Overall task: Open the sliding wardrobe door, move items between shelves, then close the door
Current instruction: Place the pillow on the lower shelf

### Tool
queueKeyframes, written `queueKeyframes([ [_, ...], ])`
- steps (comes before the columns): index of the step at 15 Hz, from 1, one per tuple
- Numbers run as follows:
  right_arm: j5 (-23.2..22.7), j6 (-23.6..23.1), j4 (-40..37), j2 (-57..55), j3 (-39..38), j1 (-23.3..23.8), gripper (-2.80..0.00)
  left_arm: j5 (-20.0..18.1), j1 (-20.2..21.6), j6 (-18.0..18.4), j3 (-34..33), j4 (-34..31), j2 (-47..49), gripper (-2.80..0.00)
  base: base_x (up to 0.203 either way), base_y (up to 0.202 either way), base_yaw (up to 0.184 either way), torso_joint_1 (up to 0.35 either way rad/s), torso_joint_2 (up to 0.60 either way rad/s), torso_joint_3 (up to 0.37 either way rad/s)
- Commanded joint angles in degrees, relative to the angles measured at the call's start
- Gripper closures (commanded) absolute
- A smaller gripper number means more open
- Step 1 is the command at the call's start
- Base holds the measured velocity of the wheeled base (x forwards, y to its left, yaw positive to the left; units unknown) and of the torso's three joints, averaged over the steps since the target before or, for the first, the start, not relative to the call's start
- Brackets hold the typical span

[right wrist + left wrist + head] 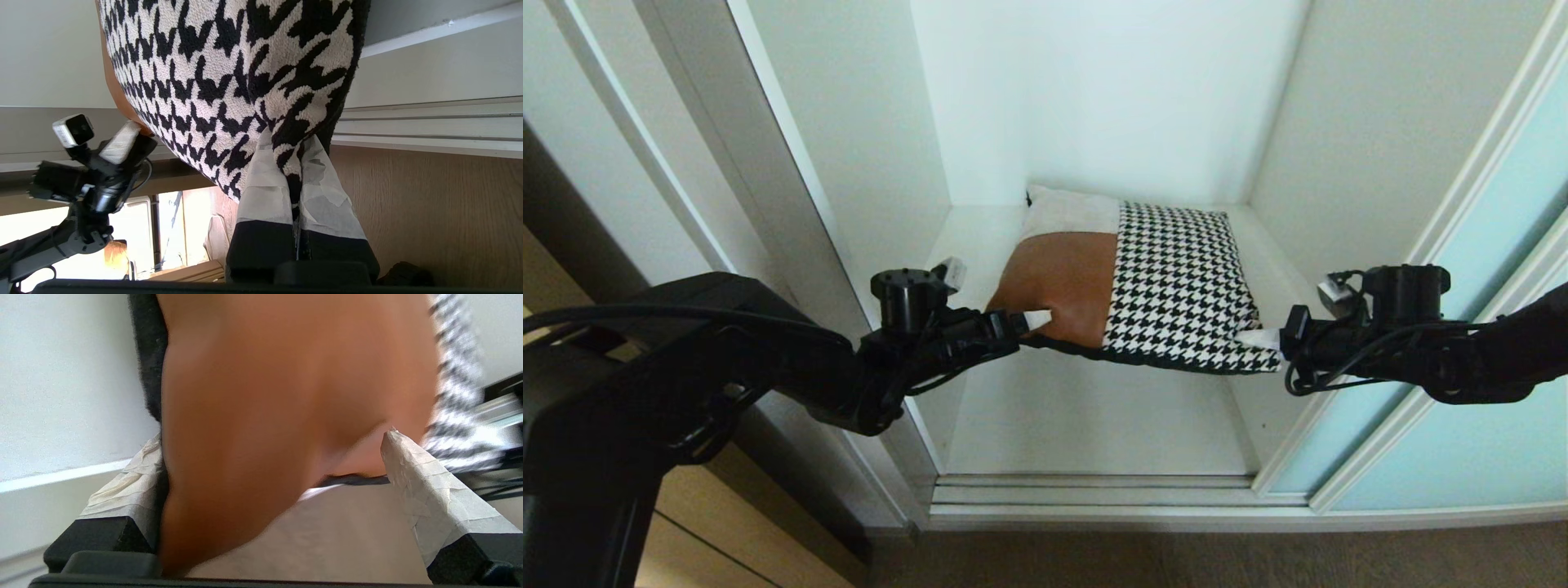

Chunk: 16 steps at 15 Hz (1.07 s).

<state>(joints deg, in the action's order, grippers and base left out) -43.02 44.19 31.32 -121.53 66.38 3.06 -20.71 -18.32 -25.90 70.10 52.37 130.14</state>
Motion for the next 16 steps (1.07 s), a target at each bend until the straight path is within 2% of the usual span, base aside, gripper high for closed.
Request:
queueKeyframes([
  [1, -0.2, 0.2, 0.1, -0.2, -0.3, 0.0, 0.00, 1.9, 0.0, 2.5, 0.5, 0.8, 1.4, -2.80, 0.000, 0.000, 0.000, 0.000, 0.00, 0.000],
  [8, -1.4, 0.1, 0.1, -0.4, -0.7, 0.2, 0.00, 7.2, 1.3, 3.1, 3.2, 1.5, 1.9, -2.80, 0.000, 0.000, 0.000, 0.000, 0.00, 0.000],
  [9, -1.5, 0.1, 0.1, -0.5, -0.7, 0.2, 0.00, 7.3, 1.4, 3.0, 3.3, 1.5, 2.0, -1.94, 0.000, 0.000, 0.000, 0.000, 0.00, 0.000],
  [10, -1.5, 0.1, 0.1, -0.5, -0.8, 0.2, 0.00, 7.7, 1.5, 3.0, 3.7, 1.4, 2.2, 0.00, 0.000, 0.000, 0.000, 0.000, 0.00, 0.000],
  [16, -3.3, -2.1, -0.1, -0.7, -1.4, 0.5, 0.00, 8.1, 1.5, 2.2, 6.5, 0.6, 3.8, 0.00, 0.000, 0.000, 0.000, 0.000, 0.00, 0.000],
])
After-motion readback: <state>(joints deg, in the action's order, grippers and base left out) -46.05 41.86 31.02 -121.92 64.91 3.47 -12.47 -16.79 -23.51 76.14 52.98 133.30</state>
